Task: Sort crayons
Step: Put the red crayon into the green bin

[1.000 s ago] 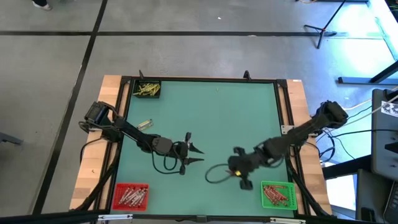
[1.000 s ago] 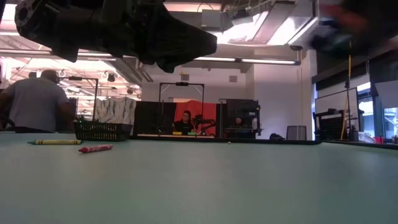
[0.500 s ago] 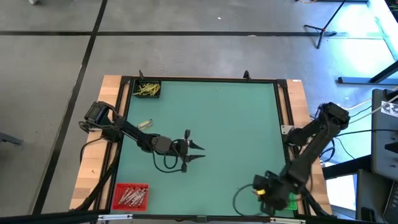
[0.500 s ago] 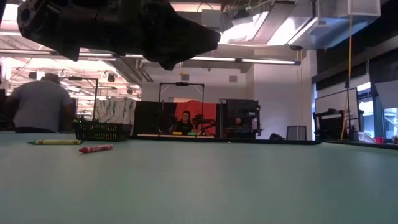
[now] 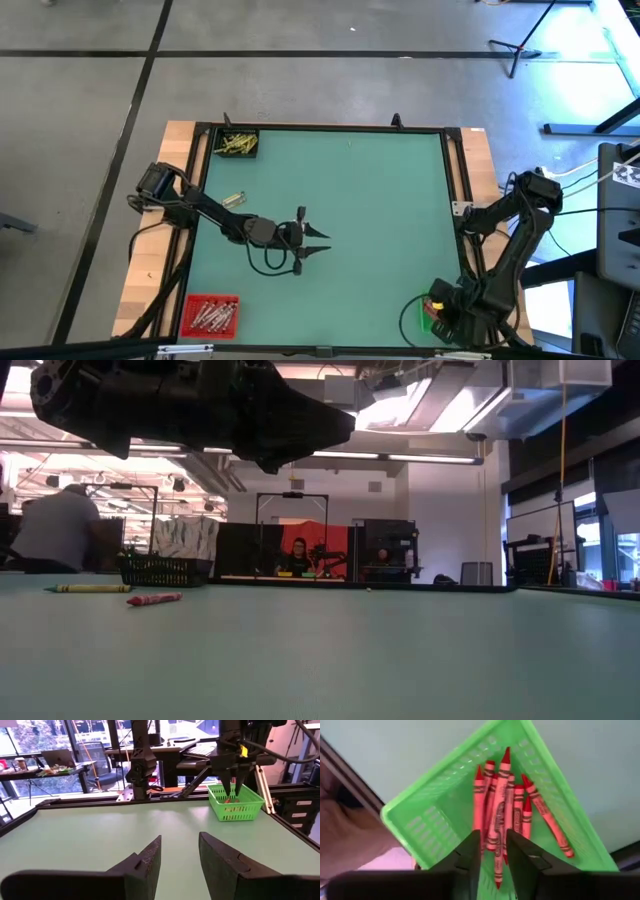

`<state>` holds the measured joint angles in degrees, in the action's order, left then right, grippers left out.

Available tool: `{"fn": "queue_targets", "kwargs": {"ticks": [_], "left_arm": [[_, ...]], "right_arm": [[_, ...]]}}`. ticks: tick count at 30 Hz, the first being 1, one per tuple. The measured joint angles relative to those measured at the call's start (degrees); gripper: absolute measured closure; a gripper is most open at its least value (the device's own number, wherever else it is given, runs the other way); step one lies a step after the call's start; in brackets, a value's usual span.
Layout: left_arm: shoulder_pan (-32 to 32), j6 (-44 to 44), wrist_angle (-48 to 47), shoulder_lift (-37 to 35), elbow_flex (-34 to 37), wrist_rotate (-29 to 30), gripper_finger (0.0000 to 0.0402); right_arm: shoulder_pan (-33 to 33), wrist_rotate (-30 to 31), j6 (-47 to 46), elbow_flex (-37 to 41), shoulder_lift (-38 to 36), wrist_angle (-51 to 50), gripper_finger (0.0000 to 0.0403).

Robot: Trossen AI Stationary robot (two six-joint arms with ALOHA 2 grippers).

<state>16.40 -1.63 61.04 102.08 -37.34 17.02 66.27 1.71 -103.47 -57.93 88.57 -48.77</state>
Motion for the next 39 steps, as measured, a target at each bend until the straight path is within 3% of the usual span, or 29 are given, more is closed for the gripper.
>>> {"fn": "queue_targets", "kwargs": {"ticks": [4, 6, 9, 16, 22, 28, 34, 39], "left_arm": [[0.0, 0.55, 0.0, 0.0, 0.0, 0.02, 0.0285], [0.0, 1.12, -0.04, 0.0, 0.0, 0.03, 0.0285], [-0.09, 1.38, -1.0, 0.0, -0.02, 0.16, 0.0285], [-0.11, 5.68, -7.51, 0.0, -0.02, 6.06, 0.0285], [0.23, 13.31, -19.93, -0.34, -0.04, 9.48, 0.0285], [0.23, 25.45, -42.4, -4.82, -3.11, 9.34, 0.0285], [-0.35, 36.66, -76.01, -7.65, -13.26, 7.34, 0.0285], [-1.18, 43.84, -98.2, -7.67, -21.69, 4.3, 0.0285]], "right_arm": [[-2.47, -1.84, 2.98, -0.14, -1.8, -1.03, 0.0274], [-4.33, 0.55, 7.13, -0.87, -3.3, -0.91, 0.0261], [-7.29, 10.04, 17.57, -1.33, -4.95, -0.93, 0.0252], [-13.68, 40.52, 47.04, -1.36, -3.97, 0.73, 0.0258], [-18.27, 55.52, 62.68, 1.59, -2.13, 6.73, 0.0259], [-22.52, 61.52, 68.18, 8.41, -2.07, 13.39, 0.026], [-27.83, 63.11, 68.53, 13.41, -2.07, 18.67, 0.026], [-31.05, 62.6, 69.28, 15.63, -2.07, 24.89, 0.026]]}}
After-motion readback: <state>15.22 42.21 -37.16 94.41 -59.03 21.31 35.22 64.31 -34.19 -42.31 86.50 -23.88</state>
